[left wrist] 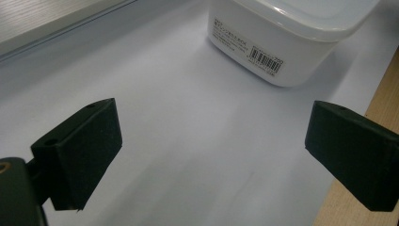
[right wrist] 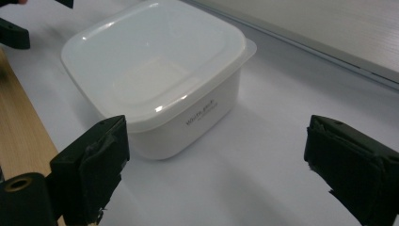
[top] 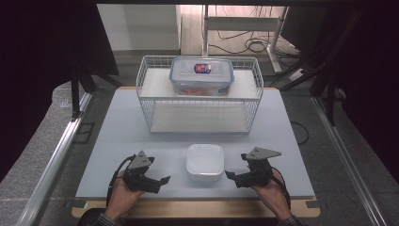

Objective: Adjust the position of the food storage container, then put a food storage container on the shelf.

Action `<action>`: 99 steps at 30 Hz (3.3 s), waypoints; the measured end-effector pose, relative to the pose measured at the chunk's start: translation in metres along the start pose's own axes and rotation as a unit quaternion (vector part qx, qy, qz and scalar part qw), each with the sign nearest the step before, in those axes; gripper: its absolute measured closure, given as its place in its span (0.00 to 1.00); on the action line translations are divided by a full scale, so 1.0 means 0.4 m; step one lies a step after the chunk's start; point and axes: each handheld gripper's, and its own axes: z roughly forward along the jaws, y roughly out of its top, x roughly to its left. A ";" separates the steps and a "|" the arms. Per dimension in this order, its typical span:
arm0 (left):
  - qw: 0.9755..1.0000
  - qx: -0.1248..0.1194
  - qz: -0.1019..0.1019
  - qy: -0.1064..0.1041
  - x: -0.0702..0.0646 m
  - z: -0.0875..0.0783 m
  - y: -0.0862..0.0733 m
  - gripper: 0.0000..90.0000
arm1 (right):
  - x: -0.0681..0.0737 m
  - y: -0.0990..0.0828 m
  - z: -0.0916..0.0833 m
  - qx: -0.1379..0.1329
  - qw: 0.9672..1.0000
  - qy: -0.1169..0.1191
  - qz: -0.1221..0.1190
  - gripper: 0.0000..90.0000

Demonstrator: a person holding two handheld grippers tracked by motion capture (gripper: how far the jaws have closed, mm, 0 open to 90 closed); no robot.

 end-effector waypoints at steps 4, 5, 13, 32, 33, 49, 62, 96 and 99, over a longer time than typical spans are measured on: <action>1.000 0.001 -0.019 -0.011 0.004 0.000 0.002 0.05 | 0.003 0.004 -0.002 -0.010 1.000 -0.003 0.000 0.05; 1.000 0.001 -0.023 -0.014 0.005 0.000 0.003 0.05 | 0.004 0.005 -0.002 -0.012 1.000 -0.005 0.000 0.05; 0.999 -0.002 -0.044 -0.026 0.001 -0.004 0.021 0.05 | 0.017 0.020 -0.005 -0.016 1.000 -0.006 -0.001 0.03; 0.997 -0.010 -0.024 -0.066 -0.031 0.058 0.154 0.27 | 0.022 0.091 0.019 0.001 0.999 0.013 0.031 0.24; 0.998 -0.007 -0.018 -0.068 -0.033 0.066 0.162 0.27 | 0.022 0.095 0.022 0.002 0.999 0.015 0.031 0.27; 0.989 0.037 -0.047 -0.133 -0.028 0.171 0.176 0.17 | 0.008 0.087 0.098 0.071 0.993 0.054 0.073 0.25; 0.986 0.016 -0.086 -0.142 -0.023 0.126 0.149 0.50 | 0.014 0.073 0.058 0.063 0.989 0.056 0.121 0.56; 0.991 -0.072 -0.091 -0.063 -0.037 0.061 0.171 0.88 | 0.047 0.102 0.012 -0.042 0.994 -0.014 0.097 0.87; 0.992 -0.080 -0.080 -0.051 -0.038 0.046 0.185 0.88 | 0.052 0.118 0.008 -0.058 0.995 -0.020 0.079 0.87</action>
